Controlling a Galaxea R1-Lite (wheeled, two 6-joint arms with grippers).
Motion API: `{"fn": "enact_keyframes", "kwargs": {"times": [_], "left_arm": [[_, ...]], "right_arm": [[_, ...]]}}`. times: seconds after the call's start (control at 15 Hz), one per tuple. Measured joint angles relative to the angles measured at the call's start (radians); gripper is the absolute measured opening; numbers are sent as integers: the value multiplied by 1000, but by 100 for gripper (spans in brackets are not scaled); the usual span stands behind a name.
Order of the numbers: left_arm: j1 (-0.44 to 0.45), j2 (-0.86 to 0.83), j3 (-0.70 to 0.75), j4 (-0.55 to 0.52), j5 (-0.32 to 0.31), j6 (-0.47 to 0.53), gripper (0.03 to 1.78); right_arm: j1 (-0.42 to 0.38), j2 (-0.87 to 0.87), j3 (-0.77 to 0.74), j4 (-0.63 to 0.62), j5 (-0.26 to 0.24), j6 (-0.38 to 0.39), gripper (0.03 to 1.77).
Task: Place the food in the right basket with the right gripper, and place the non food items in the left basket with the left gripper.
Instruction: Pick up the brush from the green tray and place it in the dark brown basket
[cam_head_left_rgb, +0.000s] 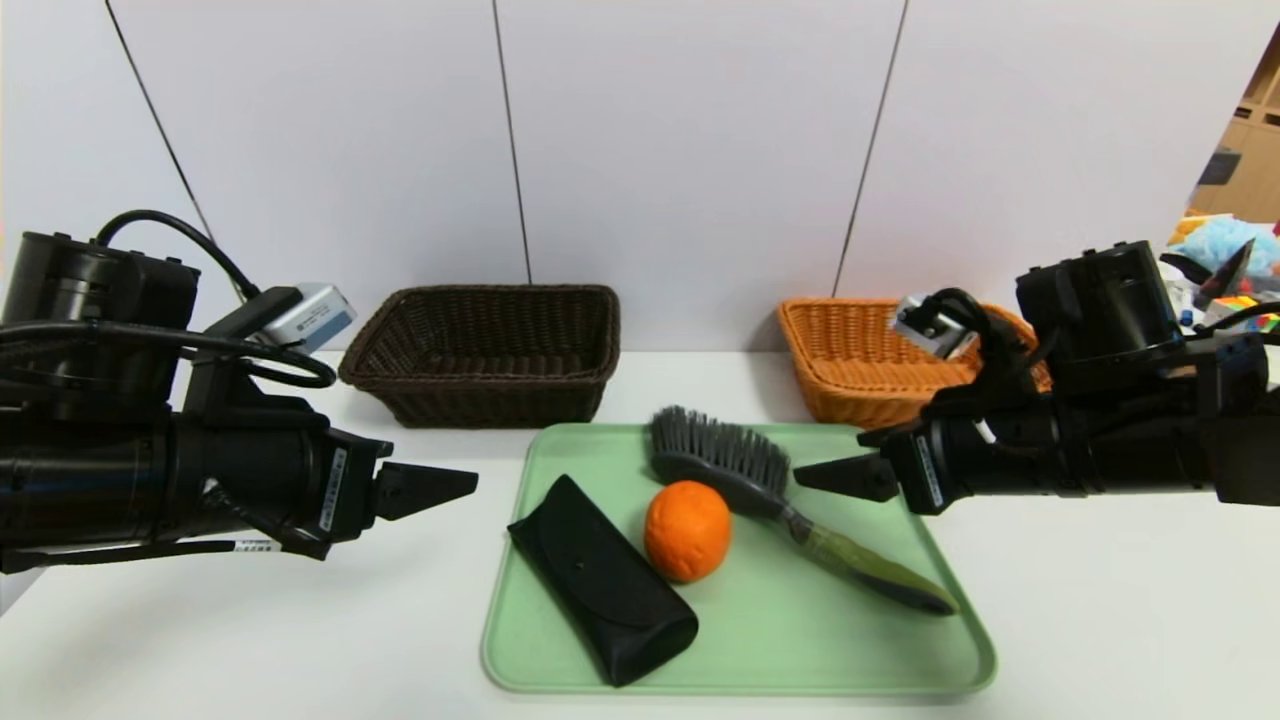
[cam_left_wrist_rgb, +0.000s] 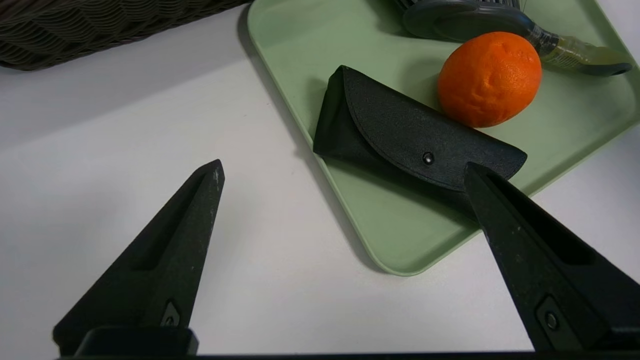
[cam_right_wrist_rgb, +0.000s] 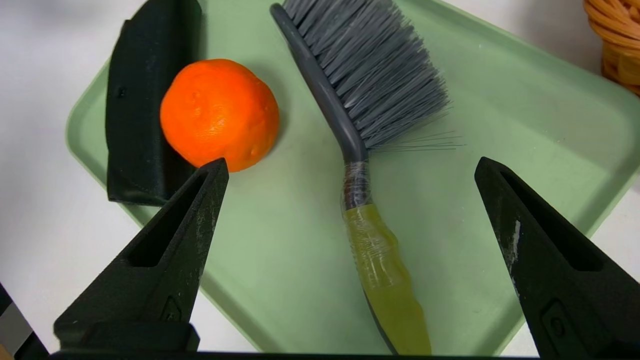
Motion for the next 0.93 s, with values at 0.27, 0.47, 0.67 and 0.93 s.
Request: {"fn": "enact_keyframes", "kwargs": {"times": [0.27, 0.47, 0.67, 0.93], "left_arm": [[-1, -1, 4, 0, 0, -3, 169], [-1, -3, 11, 0, 0, -5, 169], [-1, -5, 15, -1, 0, -5, 169], [-1, -5, 17, 0, 0, -7, 169]], "right_arm": [[7, 54, -103, 147, -74, -3, 170], [24, 77, -196, 311, -97, -24, 170], [48, 98, -247, 461, -136, -125, 170], [86, 129, -258, 472, -179, -199, 170]]}}
